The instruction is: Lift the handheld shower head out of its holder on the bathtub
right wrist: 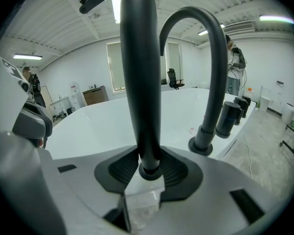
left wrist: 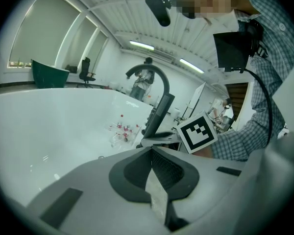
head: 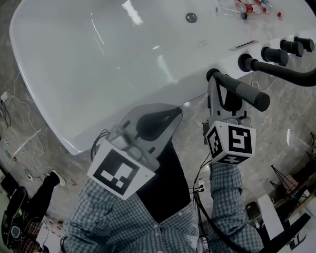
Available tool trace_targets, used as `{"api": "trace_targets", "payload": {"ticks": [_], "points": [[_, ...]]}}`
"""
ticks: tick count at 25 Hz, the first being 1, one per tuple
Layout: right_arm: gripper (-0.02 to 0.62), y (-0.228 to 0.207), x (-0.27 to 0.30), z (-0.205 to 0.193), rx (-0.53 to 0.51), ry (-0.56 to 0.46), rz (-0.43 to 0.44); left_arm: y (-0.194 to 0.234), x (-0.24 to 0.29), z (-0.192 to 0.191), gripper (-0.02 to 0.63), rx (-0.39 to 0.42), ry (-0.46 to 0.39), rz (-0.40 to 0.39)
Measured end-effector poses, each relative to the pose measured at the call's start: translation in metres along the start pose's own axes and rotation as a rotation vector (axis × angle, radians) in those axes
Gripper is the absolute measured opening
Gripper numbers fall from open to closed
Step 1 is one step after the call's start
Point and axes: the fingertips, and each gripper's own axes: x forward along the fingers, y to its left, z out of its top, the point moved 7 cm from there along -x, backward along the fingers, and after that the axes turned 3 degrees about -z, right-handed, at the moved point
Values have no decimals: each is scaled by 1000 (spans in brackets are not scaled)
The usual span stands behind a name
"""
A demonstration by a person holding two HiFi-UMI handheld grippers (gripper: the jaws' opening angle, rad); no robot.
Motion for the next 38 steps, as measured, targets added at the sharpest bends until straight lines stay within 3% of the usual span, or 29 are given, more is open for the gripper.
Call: {"api": "trace_targets", "payload": {"ticks": [38], "points": [[130,1,-68,63,-5,-104,-49,-26,-28,50,-2,92,-64,-5]]}}
